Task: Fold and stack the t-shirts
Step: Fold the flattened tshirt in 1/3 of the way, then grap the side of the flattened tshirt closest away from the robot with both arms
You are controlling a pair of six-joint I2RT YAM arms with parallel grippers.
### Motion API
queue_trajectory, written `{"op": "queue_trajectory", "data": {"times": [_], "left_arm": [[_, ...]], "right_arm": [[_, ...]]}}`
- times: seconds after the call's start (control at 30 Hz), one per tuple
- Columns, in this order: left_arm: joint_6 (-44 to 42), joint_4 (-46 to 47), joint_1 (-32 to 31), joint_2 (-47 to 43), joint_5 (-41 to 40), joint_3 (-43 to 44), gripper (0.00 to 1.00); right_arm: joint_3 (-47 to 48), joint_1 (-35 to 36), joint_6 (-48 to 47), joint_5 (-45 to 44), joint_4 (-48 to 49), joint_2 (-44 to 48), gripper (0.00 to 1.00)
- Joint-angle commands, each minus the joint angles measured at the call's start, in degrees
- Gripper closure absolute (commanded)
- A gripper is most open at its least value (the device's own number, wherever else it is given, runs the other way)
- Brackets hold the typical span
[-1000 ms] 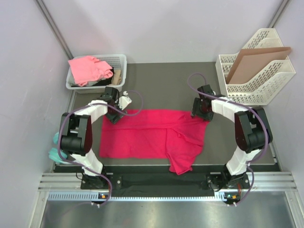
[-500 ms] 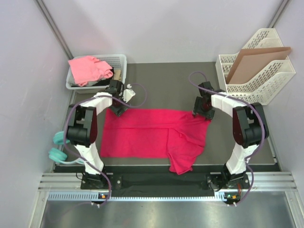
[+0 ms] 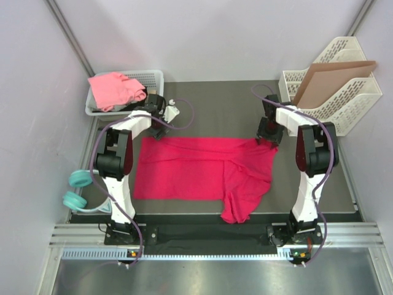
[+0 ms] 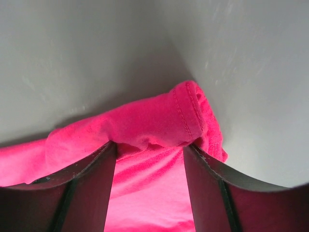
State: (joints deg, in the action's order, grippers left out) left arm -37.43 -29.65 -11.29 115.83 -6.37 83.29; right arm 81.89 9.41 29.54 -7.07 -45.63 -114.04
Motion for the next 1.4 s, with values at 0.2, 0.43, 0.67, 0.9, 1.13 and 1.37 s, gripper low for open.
{"op": "queue_trajectory", "data": {"times": [0.2, 0.43, 0.67, 0.9, 1.13, 1.37], "left_arm": [[0.78, 5.83, -0.75, 4.31, -2.24, 3.36, 0.27], [0.95, 5.92, -0.75, 6.78, -5.67, 11.1, 0.28], [-0.97, 5.3, -0.75, -3.9, -7.43, 8.05, 0.27], [-3.18, -4.52, -0.75, -25.1, -2.71, -4.08, 0.22], [-5.63, -13.34, -2.07, -49.43, 4.0, -29.28, 0.22], [-5.29, -6.75, -2.16, -55.63, 0.93, -46.97, 0.22]], "right_arm": [[15.32, -3.08, -1.94, -4.0, -2.54, -10.5, 0.45], [23.57, -3.26, -3.34, -6.29, -7.19, -12.96, 0.46], [26.32, -0.8, -5.98, -16.36, -10.98, -6.14, 0.24], [12.44, 9.28, -4.32, -25.44, -9.13, 14.78, 0.23], [-16.87, 23.19, 3.41, -19.76, -7.9, 37.55, 0.26], [-34.51, 36.37, 18.52, -16.31, -10.44, 53.3, 0.3]]}}
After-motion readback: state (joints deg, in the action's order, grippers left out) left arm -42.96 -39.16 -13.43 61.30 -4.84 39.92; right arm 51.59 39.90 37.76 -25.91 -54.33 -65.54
